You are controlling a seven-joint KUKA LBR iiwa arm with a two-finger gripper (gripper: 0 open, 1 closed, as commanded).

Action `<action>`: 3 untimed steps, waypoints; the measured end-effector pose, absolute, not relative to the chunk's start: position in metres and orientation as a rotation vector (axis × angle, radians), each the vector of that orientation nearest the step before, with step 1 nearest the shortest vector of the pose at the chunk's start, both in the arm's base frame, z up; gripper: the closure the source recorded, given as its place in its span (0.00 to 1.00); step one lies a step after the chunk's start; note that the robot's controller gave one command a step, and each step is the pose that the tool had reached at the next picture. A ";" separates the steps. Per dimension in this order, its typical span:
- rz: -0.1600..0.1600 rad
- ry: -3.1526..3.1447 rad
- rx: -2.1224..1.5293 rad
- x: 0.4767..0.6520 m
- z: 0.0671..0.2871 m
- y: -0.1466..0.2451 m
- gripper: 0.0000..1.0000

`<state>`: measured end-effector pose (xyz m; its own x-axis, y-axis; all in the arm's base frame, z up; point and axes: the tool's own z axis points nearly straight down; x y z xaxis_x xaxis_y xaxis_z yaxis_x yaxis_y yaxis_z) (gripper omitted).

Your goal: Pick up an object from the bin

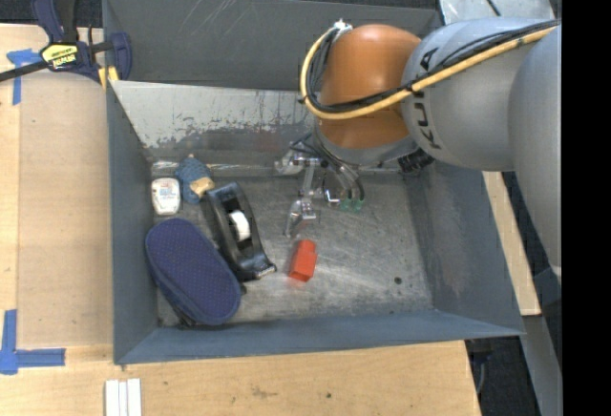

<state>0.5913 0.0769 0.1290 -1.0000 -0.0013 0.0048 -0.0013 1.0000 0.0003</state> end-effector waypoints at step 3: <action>0.013 -2.739 1.552 0.585 0.105 0.182 0.00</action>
Offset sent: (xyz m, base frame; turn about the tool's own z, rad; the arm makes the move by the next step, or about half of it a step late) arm 0.0314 0.0751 -0.0434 -0.3511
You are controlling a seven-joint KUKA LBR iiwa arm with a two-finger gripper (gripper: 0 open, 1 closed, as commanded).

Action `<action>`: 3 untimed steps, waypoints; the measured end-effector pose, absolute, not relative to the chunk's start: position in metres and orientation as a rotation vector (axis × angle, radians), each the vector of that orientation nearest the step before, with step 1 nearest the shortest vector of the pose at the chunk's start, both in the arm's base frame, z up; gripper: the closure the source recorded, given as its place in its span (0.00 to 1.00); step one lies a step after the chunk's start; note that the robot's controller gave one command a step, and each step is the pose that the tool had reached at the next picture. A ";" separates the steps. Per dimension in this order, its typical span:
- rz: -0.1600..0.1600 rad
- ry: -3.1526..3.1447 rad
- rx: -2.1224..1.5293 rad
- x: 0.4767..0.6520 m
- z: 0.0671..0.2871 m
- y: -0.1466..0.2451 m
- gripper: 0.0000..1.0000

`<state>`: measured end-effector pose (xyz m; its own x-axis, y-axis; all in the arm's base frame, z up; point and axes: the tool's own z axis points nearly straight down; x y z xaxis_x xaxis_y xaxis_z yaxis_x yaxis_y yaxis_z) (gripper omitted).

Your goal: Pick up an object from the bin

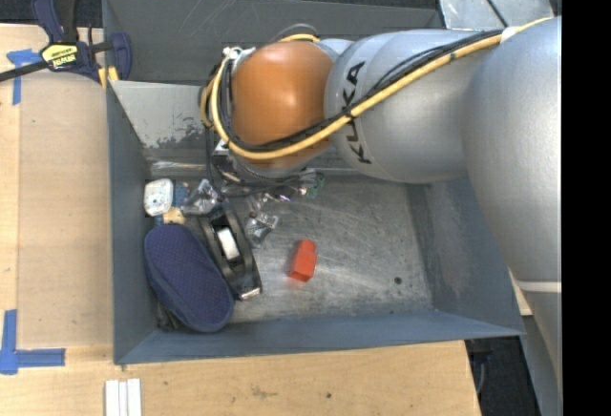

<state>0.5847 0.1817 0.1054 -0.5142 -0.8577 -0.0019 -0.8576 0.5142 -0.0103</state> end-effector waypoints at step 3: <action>0.002 2.003 -2.398 0.516 0.086 0.173 1.00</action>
Offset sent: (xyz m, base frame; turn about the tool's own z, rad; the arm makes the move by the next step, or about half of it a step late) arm -0.0823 -0.0113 0.0715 -0.6122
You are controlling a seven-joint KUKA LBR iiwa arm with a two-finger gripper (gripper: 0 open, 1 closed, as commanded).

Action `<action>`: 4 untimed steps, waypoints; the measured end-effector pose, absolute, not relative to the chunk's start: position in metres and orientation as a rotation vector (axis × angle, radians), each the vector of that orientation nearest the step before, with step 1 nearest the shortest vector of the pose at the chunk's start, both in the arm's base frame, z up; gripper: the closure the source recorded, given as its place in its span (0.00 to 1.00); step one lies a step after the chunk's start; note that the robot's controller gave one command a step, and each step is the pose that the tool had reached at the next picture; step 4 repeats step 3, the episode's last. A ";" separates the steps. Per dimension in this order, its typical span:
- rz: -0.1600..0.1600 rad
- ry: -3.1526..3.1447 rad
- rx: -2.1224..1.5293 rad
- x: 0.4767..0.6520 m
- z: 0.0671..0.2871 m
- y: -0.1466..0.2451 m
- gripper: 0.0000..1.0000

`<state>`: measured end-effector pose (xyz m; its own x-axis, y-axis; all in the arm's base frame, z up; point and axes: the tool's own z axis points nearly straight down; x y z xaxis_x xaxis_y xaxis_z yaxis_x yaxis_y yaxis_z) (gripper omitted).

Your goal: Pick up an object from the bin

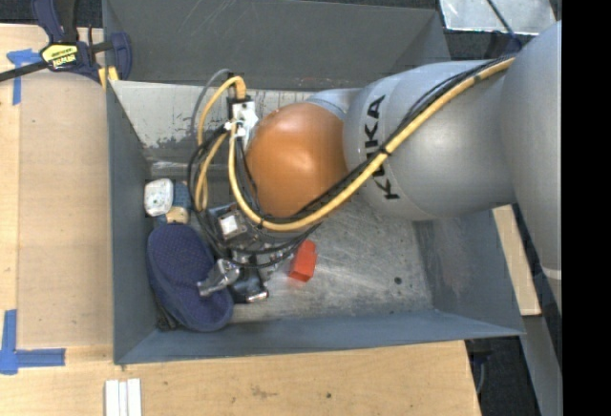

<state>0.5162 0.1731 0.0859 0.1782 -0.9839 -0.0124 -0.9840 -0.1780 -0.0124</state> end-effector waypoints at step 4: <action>0.004 1.193 -2.907 0.539 0.246 0.124 1.00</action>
Offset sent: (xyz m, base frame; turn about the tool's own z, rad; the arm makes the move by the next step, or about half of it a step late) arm 0.0034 0.0017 0.1289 -0.0263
